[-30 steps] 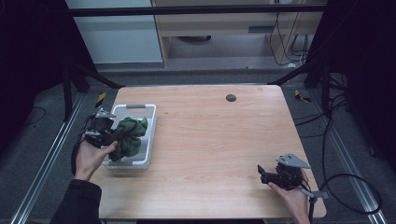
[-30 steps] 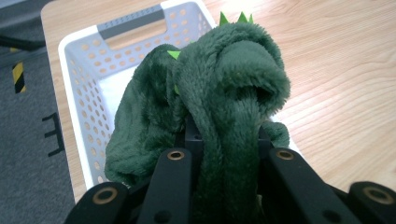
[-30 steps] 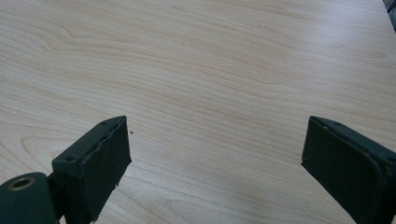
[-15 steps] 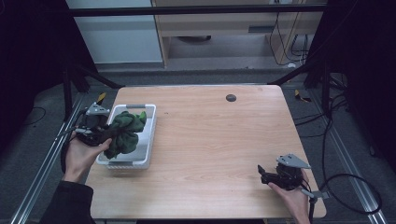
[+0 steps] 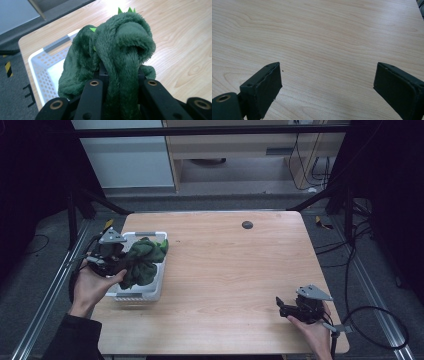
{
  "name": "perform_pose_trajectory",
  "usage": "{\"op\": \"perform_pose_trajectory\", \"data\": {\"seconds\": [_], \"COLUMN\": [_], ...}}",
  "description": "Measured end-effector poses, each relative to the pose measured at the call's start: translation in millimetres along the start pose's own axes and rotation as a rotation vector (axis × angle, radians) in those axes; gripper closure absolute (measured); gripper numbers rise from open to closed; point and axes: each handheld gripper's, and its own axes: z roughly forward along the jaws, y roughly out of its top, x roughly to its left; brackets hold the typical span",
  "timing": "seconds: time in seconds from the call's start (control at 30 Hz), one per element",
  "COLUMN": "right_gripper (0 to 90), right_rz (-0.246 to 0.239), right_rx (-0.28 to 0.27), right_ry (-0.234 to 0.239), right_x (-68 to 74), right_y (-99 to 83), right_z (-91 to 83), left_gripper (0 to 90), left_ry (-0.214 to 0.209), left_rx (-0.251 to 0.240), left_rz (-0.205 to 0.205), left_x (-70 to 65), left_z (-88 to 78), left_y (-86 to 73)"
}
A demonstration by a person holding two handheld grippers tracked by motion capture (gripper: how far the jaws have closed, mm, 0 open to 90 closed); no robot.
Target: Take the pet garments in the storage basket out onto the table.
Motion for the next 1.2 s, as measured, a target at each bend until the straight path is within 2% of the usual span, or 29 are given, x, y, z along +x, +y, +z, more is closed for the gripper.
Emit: {"op": "perform_pose_trajectory", "data": {"seconds": [0.47, 0.77, 1.2], "right_gripper": [7.6, 7.6, 7.4], "right_rz": [-0.004, 0.001, -0.005], "right_rx": [-0.004, -0.003, 0.002], "right_ry": [-0.008, -0.011, -0.018], "right_x": [-0.5, -2.1, -3.9], "right_y": [0.1, -0.5, -1.1], "right_z": [-0.1, -0.4, -1.4], "left_gripper": [77.3, 77.3, 77.3], "left_ry": [-0.06, -0.108, -0.154], "left_rx": [-0.002, 0.003, 0.022], "left_rz": [0.07, 0.126, 0.171], "left_x": [-26.6, -49.8, -75.9], "left_z": [4.7, 16.8, 37.3], "left_y": [11.9, 22.2, 31.6]}}
